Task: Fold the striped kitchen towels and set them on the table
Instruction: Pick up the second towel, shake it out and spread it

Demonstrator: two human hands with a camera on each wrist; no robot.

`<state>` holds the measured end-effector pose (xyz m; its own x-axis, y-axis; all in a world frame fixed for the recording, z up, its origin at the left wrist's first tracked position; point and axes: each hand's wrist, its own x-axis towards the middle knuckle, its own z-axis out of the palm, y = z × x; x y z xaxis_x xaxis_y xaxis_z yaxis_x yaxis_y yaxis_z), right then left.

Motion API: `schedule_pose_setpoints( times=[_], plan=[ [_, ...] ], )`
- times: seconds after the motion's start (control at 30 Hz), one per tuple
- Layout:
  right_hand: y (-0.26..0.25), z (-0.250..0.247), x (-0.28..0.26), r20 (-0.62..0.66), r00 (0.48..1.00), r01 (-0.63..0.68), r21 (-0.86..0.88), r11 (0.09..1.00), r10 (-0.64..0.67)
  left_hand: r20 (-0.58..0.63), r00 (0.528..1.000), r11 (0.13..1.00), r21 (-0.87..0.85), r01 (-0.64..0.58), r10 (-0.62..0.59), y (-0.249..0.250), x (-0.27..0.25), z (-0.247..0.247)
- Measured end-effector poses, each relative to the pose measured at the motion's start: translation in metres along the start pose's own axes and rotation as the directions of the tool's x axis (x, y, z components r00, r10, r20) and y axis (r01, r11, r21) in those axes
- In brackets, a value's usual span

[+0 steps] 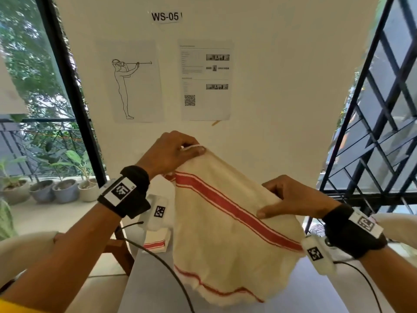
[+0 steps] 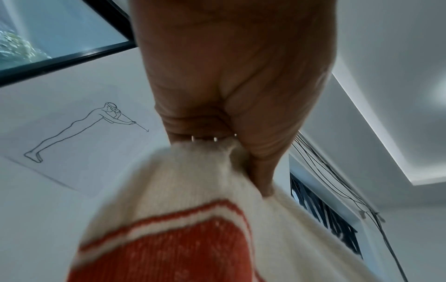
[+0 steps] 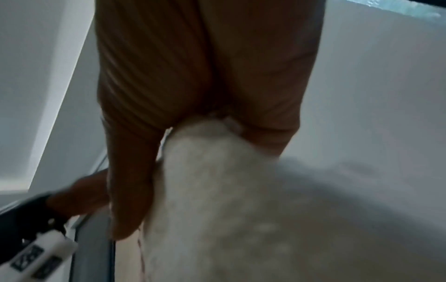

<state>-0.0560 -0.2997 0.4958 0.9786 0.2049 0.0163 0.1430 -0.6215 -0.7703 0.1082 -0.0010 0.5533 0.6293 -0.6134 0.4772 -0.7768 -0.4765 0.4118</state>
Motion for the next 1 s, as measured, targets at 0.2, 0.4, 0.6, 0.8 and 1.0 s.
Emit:
schedule_pose_setpoints(
  times=[0.2, 0.4, 0.6, 0.8, 1.0],
  plan=[
    [0.046, -0.005, -0.013, -0.017, 0.999, -0.052, -0.076, 0.996, 0.051, -0.081, 0.994, 0.995, 0.055, 0.081, -0.076, -0.027, 0.0, -0.008],
    [0.064, -0.022, -0.028, -0.134, 0.986, -0.117, -0.118, 0.986, 0.101, -0.172, 0.959, 0.953, 0.165, 0.254, -0.226, -0.075, -0.007, 0.007],
    [0.056, -0.042, -0.044, -0.361, 0.931, -0.024, 0.082, 0.996, 0.052, -0.069, 0.966, 0.955, 0.151, 0.257, -0.249, -0.096, -0.018, 0.028],
    [0.048, -0.051, -0.062, -0.484, 0.869, 0.027, 0.26, 0.965, 0.106, 0.135, 0.939, 0.927, 0.253, 0.275, -0.316, -0.103, -0.018, 0.046],
    [0.016, -0.026, -0.04, -0.477, 0.879, 0.069, 0.07, 0.995, -0.027, 0.567, 0.823, 0.987, -0.151, 0.061, 0.036, 0.014, 0.0, 0.119]
  ],
)
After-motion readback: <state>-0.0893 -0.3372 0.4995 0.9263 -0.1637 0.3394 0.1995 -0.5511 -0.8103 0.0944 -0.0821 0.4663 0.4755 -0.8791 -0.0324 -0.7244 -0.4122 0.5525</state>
